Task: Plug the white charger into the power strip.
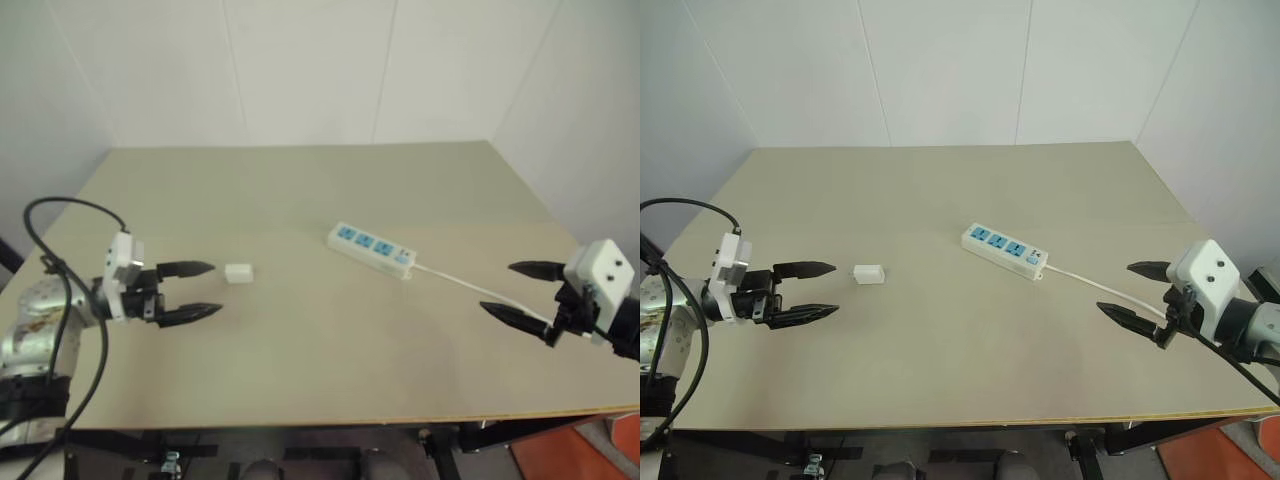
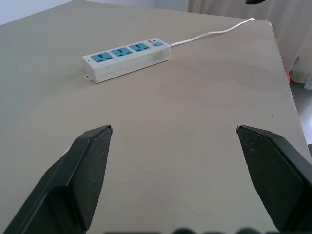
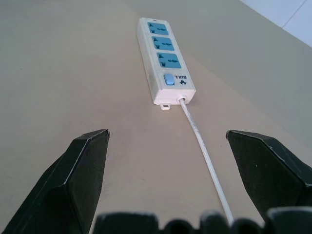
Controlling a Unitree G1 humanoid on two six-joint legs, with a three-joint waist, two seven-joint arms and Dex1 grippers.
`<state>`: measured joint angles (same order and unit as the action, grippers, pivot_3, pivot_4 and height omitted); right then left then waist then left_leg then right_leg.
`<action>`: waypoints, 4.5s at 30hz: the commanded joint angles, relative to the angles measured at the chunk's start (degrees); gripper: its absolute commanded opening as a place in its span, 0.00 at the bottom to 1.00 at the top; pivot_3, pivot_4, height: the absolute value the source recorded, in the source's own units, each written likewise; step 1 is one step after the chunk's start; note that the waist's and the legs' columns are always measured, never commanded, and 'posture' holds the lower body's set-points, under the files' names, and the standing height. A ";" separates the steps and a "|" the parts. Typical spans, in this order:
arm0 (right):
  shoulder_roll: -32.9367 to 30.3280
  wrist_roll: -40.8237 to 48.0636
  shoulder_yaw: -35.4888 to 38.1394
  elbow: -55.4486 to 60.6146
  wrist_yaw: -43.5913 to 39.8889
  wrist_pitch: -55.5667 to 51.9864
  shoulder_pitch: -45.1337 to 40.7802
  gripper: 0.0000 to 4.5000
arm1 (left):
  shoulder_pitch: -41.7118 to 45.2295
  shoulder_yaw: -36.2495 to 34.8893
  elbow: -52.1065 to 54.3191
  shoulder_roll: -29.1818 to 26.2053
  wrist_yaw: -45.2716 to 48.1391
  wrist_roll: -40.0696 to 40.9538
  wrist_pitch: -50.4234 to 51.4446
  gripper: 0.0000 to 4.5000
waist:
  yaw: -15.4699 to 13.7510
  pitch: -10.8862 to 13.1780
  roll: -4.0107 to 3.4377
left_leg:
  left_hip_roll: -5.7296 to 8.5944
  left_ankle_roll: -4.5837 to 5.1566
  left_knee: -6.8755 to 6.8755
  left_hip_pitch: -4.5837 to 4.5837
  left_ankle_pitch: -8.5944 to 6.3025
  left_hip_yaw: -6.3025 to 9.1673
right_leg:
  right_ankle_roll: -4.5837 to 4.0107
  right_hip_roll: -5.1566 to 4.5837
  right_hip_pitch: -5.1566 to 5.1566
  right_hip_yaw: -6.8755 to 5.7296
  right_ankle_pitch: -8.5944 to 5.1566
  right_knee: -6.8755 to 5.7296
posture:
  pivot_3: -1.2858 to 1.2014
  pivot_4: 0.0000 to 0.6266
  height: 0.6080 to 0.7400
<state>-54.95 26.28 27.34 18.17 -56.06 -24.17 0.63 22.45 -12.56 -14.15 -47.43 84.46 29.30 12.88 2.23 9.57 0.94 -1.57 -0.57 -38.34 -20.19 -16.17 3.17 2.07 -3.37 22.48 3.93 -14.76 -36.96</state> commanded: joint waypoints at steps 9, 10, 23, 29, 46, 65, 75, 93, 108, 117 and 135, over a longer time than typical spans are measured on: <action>0.46 0.17 1.31 1.70 0.81 0.65 0.02 1.00 | 1.36 0.03 0.15 -0.25 -0.79 0.04 -0.98 0.99 | 0.01 0.00 0.00 | 0.00 0.00 0.00 0.00 0.00 0.00 | 0.00 0.00 0.00 0.00 0.00 0.01 | 0.52 0.24 1.00; 0.43 0.16 1.31 1.60 0.75 0.72 -0.02 1.00 | 1.46 0.06 0.05 -0.21 -0.77 0.07 -1.00 0.99 | 0.01 0.00 0.00 | 0.00 0.00 0.00 0.00 0.00 0.00 | 0.00 0.00 0.00 0.00 0.00 0.02 | 0.52 0.24 1.00; 0.76 0.48 1.13 0.72 0.05 1.32 -0.25 1.00 | 1.88 -0.29 -0.85 -0.13 -0.87 -0.02 -1.41 0.99 | 0.00 0.00 0.01 | -0.01 0.00 0.02 0.00 0.00 0.00 | 0.00 0.00 0.00 0.00 0.00 0.04 | 0.52 0.24 1.00; 3.47 -0.67 -2.66 -4.97 0.44 4.51 -4.74 1.00 | 5.27 1.10 -2.72 1.99 -1.63 -0.58 -2.22 0.99 | 0.02 0.02 0.04 | 0.00 0.00 0.01 0.00 0.00 0.00 | 0.00 0.00 -0.02 0.00 0.00 0.05 | 0.52 0.24 1.00; 15.85 -13.50 -22.90 -54.86 -8.54 30.06 -39.36 1.00 | 19.13 10.75 -12.02 16.02 -1.47 -6.01 -9.46 0.99 | 0.44 0.04 0.05 | 0.02 0.00 0.01 -0.06 0.00 -0.01 | -0.03 0.01 0.09 0.02 0.02 0.06 | 0.52 0.24 1.00; 24.12 -23.81 -25.77 -87.04 -1.72 43.06 -56.64 1.00 | 14.69 11.71 -4.66 17.59 -6.15 -6.65 -7.01 0.99 | 1.42 0.04 0.04 | 0.01 -0.03 0.01 -0.07 0.02 -0.02 | -0.04 -0.01 0.18 0.07 0.03 -0.07 | 0.52 0.24 1.00; 25.89 -25.71 -26.20 -90.35 -2.57 42.32 -59.06 1.00 | 12.86 11.46 -2.23 16.95 -6.99 -6.01 -5.98 0.99 | 1.78 0.04 0.03 | 0.01 -0.03 0.05 -0.07 0.02 -0.02 | -0.04 -0.02 0.18 0.07 0.03 -0.06 | 0.52 0.24 1.00; 27.77 -26.83 -24.43 -91.43 -2.10 40.35 -59.40 0.75 | 11.04 12.27 0.17 17.12 -8.77 -6.42 -4.98 1.00 | 1.84 0.04 0.02 | 0.01 -0.04 0.07 -0.08 0.02 -0.01 | -0.04 -0.02 0.24 0.08 0.03 -0.09 | 0.52 0.24 1.00; 26.38 -17.23 -26.97 -57.12 -25.20 33.52 -39.90 0.75 | 13.71 12.17 -3.46 16.96 -7.18 -6.54 -5.23 1.00 | 1.73 0.04 0.02 | 0.01 -0.04 0.07 -0.08 0.02 0.00 | -0.03 -0.02 0.21 0.06 0.03 -0.09 | 0.52 0.24 1.00; 26.78 -15.90 -27.27 -49.11 -20.61 30.10 -35.38 0.98 | 14.81 12.92 -5.06 17.97 -6.88 -7.10 -6.09 1.00 | 1.60 0.04 0.02 | 0.01 -0.04 0.07 -0.07 0.02 0.01 | -0.03 0.00 0.22 0.06 0.03 -0.08 | 0.52 0.24 1.00; 26.30 -11.19 -25.46 -45.13 -16.27 31.20 -30.39 0.98 | 14.40 12.57 -5.61 17.18 -6.13 -7.13 -6.27 1.00 | 1.28 0.04 0.02 | 0.02 -0.04 0.07 -0.08 0.02 0.00 | -0.03 -0.01 0.23 0.06 0.03 -0.05 | 0.52 0.24 1.00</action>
<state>-28.48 14.72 1.41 -26.68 -72.55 5.16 -29.63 36.02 0.53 -20.15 -29.52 78.12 22.06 7.62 3.51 9.61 0.96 -1.55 -0.61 -38.27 -20.27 -16.14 3.17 2.04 -3.38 22.71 3.99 -14.73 -37.02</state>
